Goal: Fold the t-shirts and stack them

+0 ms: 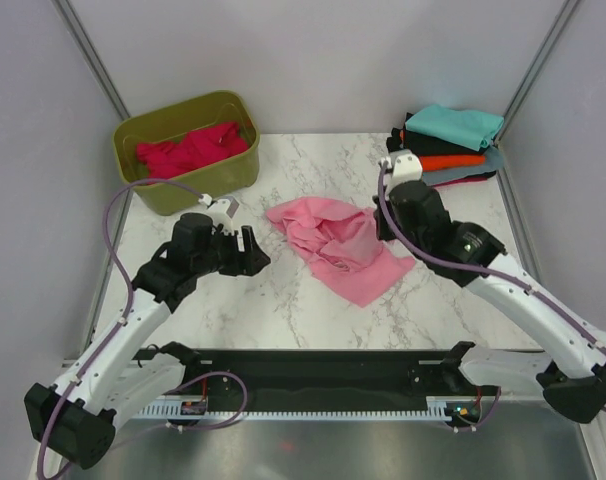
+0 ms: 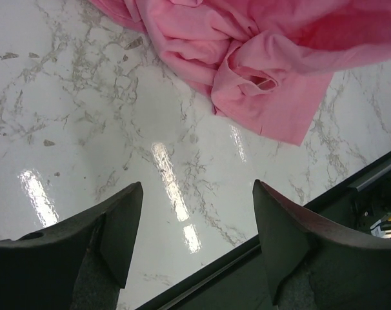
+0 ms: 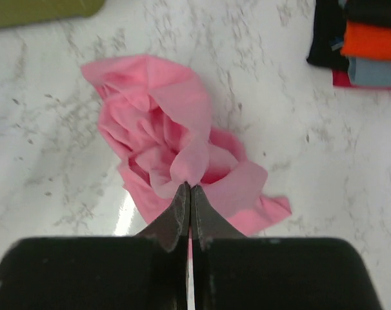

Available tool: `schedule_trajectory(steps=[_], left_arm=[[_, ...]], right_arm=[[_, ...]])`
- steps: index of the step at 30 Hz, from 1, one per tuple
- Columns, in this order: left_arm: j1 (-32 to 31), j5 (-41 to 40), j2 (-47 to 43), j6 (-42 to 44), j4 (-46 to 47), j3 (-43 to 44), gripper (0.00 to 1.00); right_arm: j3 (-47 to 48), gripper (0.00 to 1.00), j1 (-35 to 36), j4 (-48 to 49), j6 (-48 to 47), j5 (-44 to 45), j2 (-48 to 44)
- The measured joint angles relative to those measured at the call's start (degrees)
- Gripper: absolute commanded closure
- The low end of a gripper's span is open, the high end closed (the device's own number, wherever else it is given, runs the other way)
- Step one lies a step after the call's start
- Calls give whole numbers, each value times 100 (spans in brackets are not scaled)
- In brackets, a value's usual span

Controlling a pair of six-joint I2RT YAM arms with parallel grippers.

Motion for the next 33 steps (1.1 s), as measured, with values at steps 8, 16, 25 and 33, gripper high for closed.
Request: schedule_trajectory(steps=[8, 16, 25, 33], left_arm=[[-63, -535, 623, -538, 286, -203, 20], [-83, -1296, 2868, -673, 885, 872, 16], [-15, -1572, 4784, -686, 2002, 1812, 8], [144, -1722, 5823, -713, 2271, 2616, 33]], right_arm=[[-2164, 100, -7, 221, 789, 597, -2323], [-3082, 100, -9, 363, 1515, 518, -2798], [-3252, 100, -9, 428, 1672, 223, -2852], [-3252, 100, -9, 459, 1628, 85, -2835]])
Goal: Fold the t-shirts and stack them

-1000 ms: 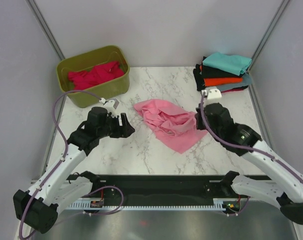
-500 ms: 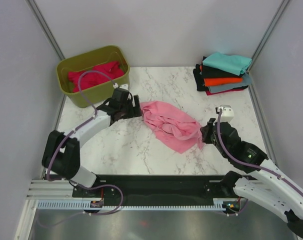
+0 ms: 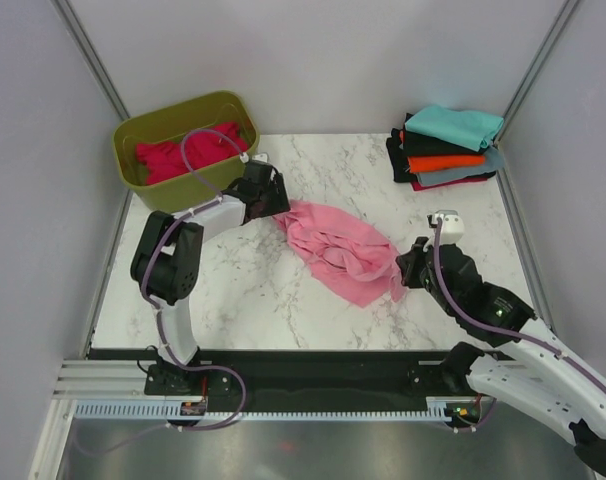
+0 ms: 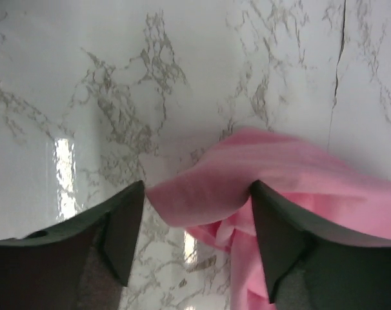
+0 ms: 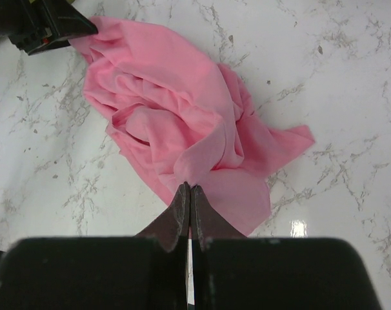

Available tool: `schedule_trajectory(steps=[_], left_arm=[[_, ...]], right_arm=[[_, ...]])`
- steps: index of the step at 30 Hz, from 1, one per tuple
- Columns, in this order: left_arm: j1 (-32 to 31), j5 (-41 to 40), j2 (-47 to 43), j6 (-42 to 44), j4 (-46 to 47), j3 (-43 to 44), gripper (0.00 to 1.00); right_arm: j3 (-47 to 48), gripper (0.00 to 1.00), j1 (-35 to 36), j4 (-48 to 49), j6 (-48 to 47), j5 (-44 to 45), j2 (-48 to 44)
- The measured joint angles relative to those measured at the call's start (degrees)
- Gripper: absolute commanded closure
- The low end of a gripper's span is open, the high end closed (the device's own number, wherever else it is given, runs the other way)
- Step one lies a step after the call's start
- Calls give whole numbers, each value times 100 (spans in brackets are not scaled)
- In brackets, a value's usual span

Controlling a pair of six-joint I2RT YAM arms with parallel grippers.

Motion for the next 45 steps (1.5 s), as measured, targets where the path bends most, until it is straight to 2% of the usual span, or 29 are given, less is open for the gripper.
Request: schedule_trajectory(steps=[1, 2, 4, 8, 11, 14, 17, 24, 30, 34, 38, 42, 45], left_arm=[[33, 13, 125, -20, 22, 127, 60], [66, 52, 234, -68, 57, 238, 80], [101, 103, 352, -57, 146, 354, 98], [116, 103, 310, -24, 177, 356, 98], [103, 79, -105, 83, 55, 219, 98], [59, 50, -1054, 308, -234, 111, 98], [-35, 61, -2356, 669, -452, 118, 98], [-168, 225, -5372, 1650, -922, 590, 98], [-160, 461, -6773, 2299, -1163, 1279, 98], [-160, 546, -7252, 2470, -1322, 1478, 98], [-162, 507, -7191, 2518, -1718, 1849, 98], [-164, 2, -6417, 2479, -2435, 2623, 98], [-107, -643, -5372, 2312, -3106, 3139, 98]], right_arm=[[-2, 100, 0, 0, -2, -15, 22], [-4, 100, 0, 7, -2, -17, 48], [-44, 100, 0, 31, -15, -13, 94], [-79, 100, 0, 37, -63, 4, 120], [-55, 100, 0, 26, -138, 4, 146], [299, 100, 0, -96, -321, 13, 225], [1045, 100, 0, -173, -625, -7, 236], [2704, 100, 0, 363, -1786, -601, -361], [3936, 100, 0, 667, -2653, -1062, -496], [4350, 100, 0, 824, -3025, -1115, -557], [4992, 100, 0, 916, -3440, -1093, -269], [5731, 100, 11, 1189, -3871, -586, 699], [5991, 100, -94, 1484, -4205, 127, 1893]])
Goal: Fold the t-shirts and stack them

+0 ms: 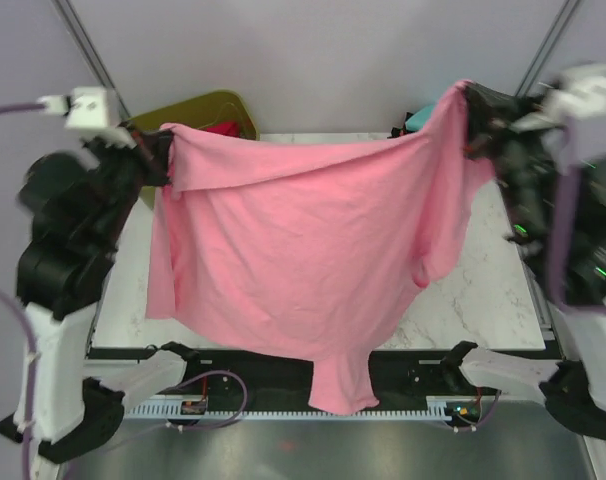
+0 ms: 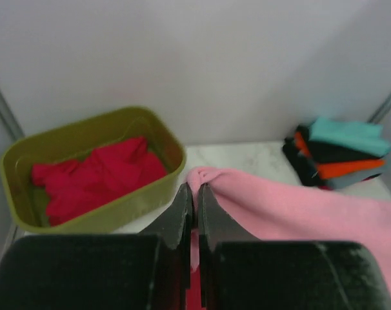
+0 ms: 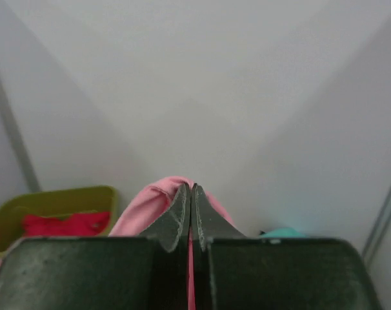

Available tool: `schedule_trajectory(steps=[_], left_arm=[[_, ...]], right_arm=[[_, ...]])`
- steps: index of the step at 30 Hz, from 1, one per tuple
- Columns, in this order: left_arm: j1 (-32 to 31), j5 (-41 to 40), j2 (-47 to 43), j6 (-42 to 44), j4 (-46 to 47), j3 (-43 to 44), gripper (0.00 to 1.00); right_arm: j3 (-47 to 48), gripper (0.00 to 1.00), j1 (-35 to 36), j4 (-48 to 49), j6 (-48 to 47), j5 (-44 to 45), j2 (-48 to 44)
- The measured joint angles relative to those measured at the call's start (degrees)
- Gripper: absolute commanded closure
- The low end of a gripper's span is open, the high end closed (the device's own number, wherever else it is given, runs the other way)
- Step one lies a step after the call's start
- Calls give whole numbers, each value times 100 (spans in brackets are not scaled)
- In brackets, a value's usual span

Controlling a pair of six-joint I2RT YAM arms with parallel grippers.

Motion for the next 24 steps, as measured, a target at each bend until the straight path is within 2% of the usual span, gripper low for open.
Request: schedule_trajectory(steps=[1, 2, 3, 4, 5, 8, 9, 11, 14, 20, 23, 24], left_arm=[[109, -79, 319, -70, -184, 57, 98], [334, -4, 754, -162, -387, 48, 86], [579, 142, 1172, -243, -577, 7, 45], [905, 339, 1700, -326, -758, -151, 39], [1104, 455, 2041, -409, -879, -319, 35], [1569, 715, 3209, -616, -1147, -1443, 4], [1635, 754, 3344, -673, -1331, -1895, 0], [1690, 848, 3265, -732, -1779, -2457, 0], [1700, 883, 2754, -737, -1923, -2529, 1], [1711, 970, 1727, -793, -1554, -2684, 9], [1711, 997, 1604, -883, -1296, -3104, 18], [1711, 1005, 1652, -935, -1220, -3241, 24]], right_arm=[[2, 100, -188, 66, 2, 81, 387], [-7, 75, -529, 81, 79, 37, 920], [-28, 45, -894, 57, 212, -107, 1438], [-17, 20, -1246, -46, 446, -262, 2085], [59, 2, -1545, -221, 612, -332, 2680], [-81, 2, -2022, -684, 1014, -616, 4419], [-420, 2, -2107, -857, 1132, -697, 4739], [-1121, 2, -2164, -1287, 1298, -828, 4933], [-1401, 2, -2118, -1611, 1462, -955, 4754], [-2179, 2, -2059, -1012, 1797, -1362, 3018], [-2973, 2, -2057, -645, 2063, -1646, 2162], [-3281, 2, -2052, -533, 2164, -1755, 1967]])
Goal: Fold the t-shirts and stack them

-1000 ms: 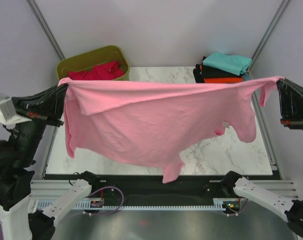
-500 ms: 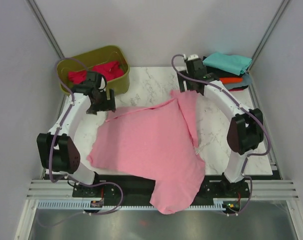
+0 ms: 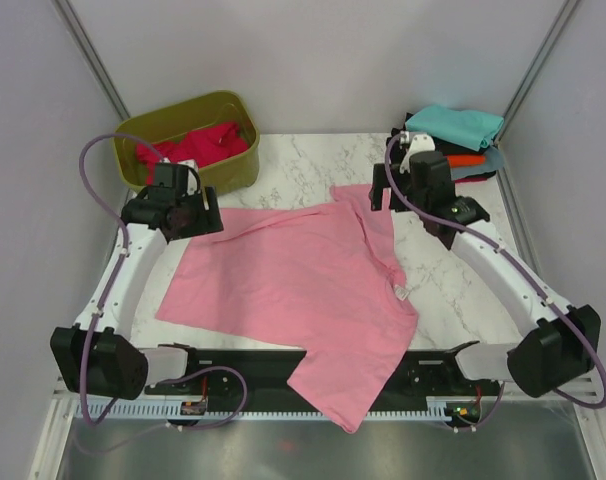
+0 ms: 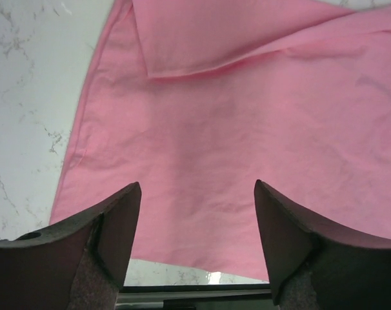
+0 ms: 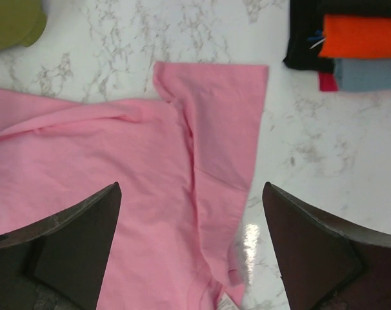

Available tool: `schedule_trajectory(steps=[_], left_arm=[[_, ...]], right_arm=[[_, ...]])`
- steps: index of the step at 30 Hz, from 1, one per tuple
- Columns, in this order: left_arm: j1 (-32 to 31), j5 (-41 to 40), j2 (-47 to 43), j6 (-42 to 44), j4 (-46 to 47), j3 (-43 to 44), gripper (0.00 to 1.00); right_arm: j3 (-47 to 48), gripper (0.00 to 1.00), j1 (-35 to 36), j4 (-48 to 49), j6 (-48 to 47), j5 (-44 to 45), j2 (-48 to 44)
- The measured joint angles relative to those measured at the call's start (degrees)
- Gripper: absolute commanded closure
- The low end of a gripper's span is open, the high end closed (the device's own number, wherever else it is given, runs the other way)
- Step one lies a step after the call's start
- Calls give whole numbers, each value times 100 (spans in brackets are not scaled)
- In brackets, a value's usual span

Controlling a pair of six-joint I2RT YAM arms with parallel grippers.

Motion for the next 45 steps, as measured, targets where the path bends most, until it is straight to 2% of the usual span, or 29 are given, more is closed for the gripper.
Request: schedule_trajectory(steps=[3, 9, 17, 22, 25, 33, 42, 45], left_arm=[[0, -42, 245, -221, 267, -313, 35], [4, -442, 898, -850, 997, -516, 39], [129, -667, 2310, -1401, 2083, -542, 41], [127, -463, 2575, -1438, 2551, -525, 39], [118, -422, 2876, -1427, 2614, -20, 38], [310, -472, 4334, -1185, 2208, 2417, 35], [715, 118, 5440, -466, 22, 4634, 33], [852, 205, 5530, -352, -315, 4881, 33]], right_arm=[[-1054, 2, 24, 404, 326, -415, -415], [-2647, 2, 223, 669, 796, -1058, -1001], [-3296, 2, 282, 844, 1034, -1193, -2184], [-3661, 2, 282, 927, 1139, -879, -2706], [-3775, 2, 282, 942, 1191, -765, -2520], [-3764, 2, 282, 970, 1228, -306, -2009], [-2835, 2, 280, 1012, 1187, -79, -855], [-2653, 2, 282, 1058, 1185, -61, -800]])
